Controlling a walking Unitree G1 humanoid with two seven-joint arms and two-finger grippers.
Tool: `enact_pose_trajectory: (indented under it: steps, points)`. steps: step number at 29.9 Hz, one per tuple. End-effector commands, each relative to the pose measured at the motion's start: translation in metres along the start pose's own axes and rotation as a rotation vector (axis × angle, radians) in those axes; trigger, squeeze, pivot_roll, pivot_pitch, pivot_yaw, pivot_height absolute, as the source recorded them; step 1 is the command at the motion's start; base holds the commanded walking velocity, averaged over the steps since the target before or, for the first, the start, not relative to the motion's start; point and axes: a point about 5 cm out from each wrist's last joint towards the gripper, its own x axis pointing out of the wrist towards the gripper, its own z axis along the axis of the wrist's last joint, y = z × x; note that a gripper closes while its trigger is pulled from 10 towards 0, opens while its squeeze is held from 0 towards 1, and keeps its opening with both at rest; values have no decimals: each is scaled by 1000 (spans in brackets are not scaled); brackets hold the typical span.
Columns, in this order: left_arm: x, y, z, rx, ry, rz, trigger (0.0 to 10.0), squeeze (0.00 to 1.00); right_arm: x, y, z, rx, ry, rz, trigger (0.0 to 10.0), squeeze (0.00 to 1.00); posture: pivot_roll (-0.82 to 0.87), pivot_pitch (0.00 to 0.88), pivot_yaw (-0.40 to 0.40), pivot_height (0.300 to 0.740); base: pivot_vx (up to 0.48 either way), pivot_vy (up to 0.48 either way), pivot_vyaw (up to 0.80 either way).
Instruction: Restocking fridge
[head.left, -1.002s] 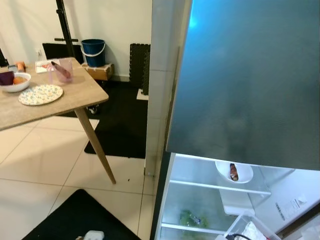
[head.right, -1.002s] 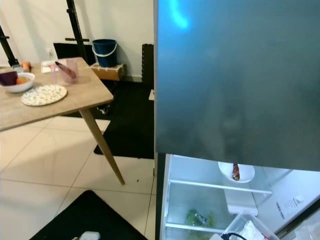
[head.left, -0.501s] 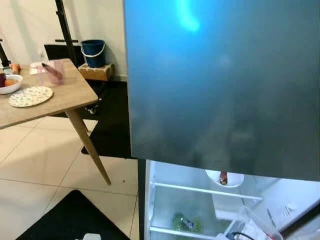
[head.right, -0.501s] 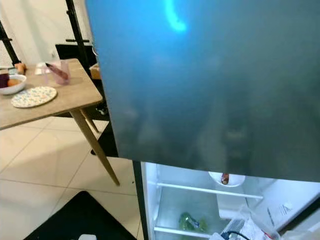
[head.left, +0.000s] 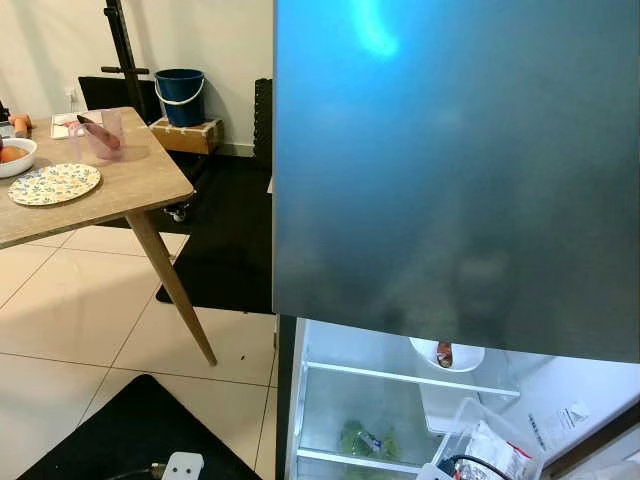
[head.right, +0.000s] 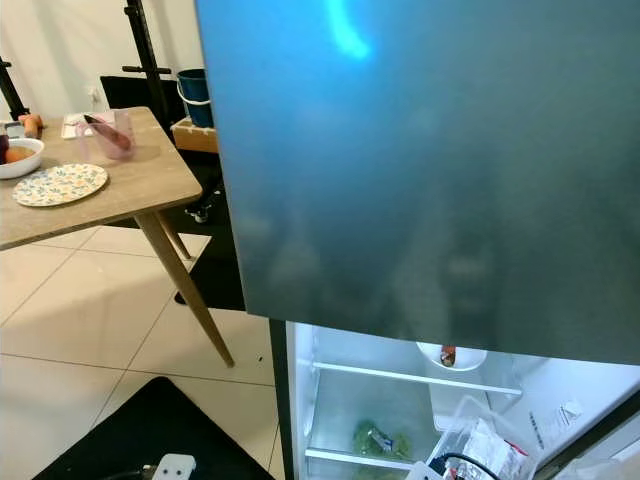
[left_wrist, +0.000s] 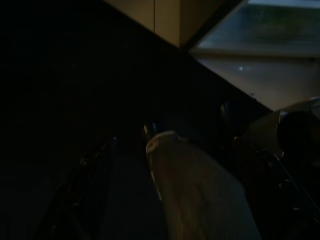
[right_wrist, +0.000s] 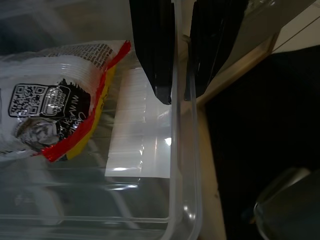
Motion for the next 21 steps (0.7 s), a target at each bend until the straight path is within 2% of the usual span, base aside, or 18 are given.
enact_pose_trajectory:
  steps: [1, 5, 6, 7, 8, 10, 11, 16, 18, 21]
  points:
    - [1, 2, 6, 31, -17, 6, 10000, 0, -1, -10, 6, -30, -28, -28, 10000, 0, -34, 0, -47, 740, 0, 0, 0]
    - [6, -9, 25, 34, -83, -7, 10000, 0, -1, -15, 14, -31, -55, -37, 10000, 0, -32, 0, -44, 740, 0, 0, 0]
    - [8, -10, 39, 39, -131, -18, 10000, 0, -1, -18, 18, -30, -67, -41, 10000, 0, -30, 0, -43, 740, 0, 0, 0]
    - [8, -10, 39, 39, -131, -18, 10000, 0, -1, -18, 18, -30, -67, -41, 10000, 0, -30, 0, -43, 740, 0, 0, 0]
    - [9, -11, 55, 46, -181, -31, 10000, 0, -1, -21, 21, -26, -78, -44, 10000, 0, -29, 0, -44, 740, 0, 0, 0]
    - [10, -10, 62, 55, -207, -38, 10000, 0, -1, -22, 22, -28, -81, -45, 10000, 0, -29, 0, -44, 740, 0, 0, 0]
    - [9, -10, 74, 74, -244, -52, 10000, 0, -2, -24, 23, -32, -85, -47, 10000, 0, -28, 0, -47, 740, 0, 0, 0]
    - [8, -10, 89, 108, -294, -79, 10000, 0, -2, -27, 25, -40, -87, -45, 10000, 0, -25, 0, -49, 740, 0, 0, 0]
    - [8, -12, 98, 137, -327, -105, 10000, 0, -2, -27, 25, -49, -87, -40, 10000, 0, -25, 0, -47, 740, 0, 0, -728]
    - [8, -20, 102, 187, -345, -149, 10000, 0, -2, -26, 22, -46, -84, -33, 10000, 0, -22, 0, -42, 740, 0, 0, -796]
